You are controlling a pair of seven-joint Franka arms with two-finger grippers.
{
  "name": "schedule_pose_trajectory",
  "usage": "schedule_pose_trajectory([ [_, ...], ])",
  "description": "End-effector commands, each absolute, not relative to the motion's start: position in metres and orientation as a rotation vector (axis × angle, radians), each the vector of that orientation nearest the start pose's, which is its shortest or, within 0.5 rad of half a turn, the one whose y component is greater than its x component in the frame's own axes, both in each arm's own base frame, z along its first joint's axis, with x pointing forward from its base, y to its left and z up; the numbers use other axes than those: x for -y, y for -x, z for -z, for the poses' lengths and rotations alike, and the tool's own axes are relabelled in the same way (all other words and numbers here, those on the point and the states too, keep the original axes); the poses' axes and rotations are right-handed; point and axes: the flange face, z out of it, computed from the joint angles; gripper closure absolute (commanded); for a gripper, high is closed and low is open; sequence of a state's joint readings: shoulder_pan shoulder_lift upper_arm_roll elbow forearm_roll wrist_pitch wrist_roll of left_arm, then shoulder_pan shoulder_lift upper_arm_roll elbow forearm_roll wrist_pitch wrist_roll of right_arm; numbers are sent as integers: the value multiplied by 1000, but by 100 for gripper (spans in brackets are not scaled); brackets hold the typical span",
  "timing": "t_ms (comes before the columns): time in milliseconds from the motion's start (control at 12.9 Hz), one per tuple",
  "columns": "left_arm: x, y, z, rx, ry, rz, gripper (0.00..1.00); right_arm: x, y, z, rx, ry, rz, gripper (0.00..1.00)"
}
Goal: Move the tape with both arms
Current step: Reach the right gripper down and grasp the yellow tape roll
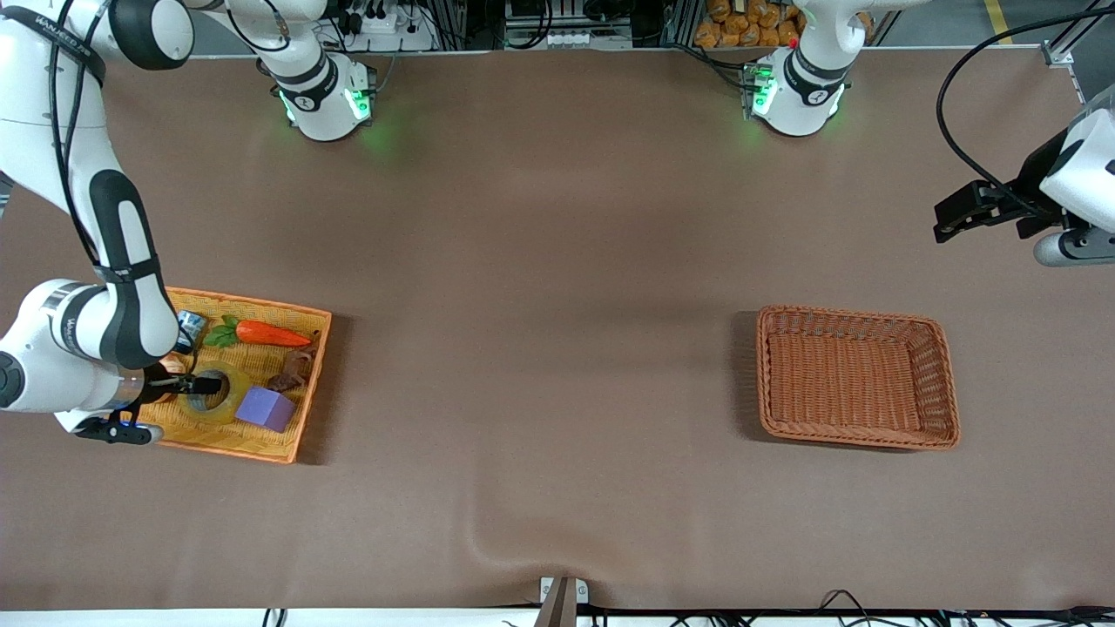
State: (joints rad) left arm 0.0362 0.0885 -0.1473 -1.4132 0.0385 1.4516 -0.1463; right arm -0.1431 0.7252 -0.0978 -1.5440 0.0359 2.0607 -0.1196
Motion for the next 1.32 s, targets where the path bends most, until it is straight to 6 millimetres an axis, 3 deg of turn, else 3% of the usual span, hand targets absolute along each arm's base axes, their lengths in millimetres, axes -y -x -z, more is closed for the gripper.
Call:
schedule_pose_trajectory([
  [0,54,-562,-642,36,3128,-59,0,154,-665,-206,-182,3107,-333,8],
  [78,54,-562,-642,36,3128,-59,0,150,-665,-205,-173,3107,-333,78],
  [156,54,-562,-642,36,3128,-59,0,148,-666,-207,-171,3108,-331,100],
  [544,54,-562,-641,36,3128,-64,0,147,-670,-214,-161,3111,-309,100],
  [778,54,-563,-640,36,3128,-64,0,157,-675,-231,-84,3119,-260,100],
  [933,53,-563,-640,39,3128,-64,0,166,-683,-266,-9,3131,-175,100],
  [1089,53,-563,-640,39,3128,-64,0,169,-686,-314,38,3144,-68,100],
  [1244,52,-563,-640,39,3128,-64,0,151,-688,-363,100,3143,19,100],
])
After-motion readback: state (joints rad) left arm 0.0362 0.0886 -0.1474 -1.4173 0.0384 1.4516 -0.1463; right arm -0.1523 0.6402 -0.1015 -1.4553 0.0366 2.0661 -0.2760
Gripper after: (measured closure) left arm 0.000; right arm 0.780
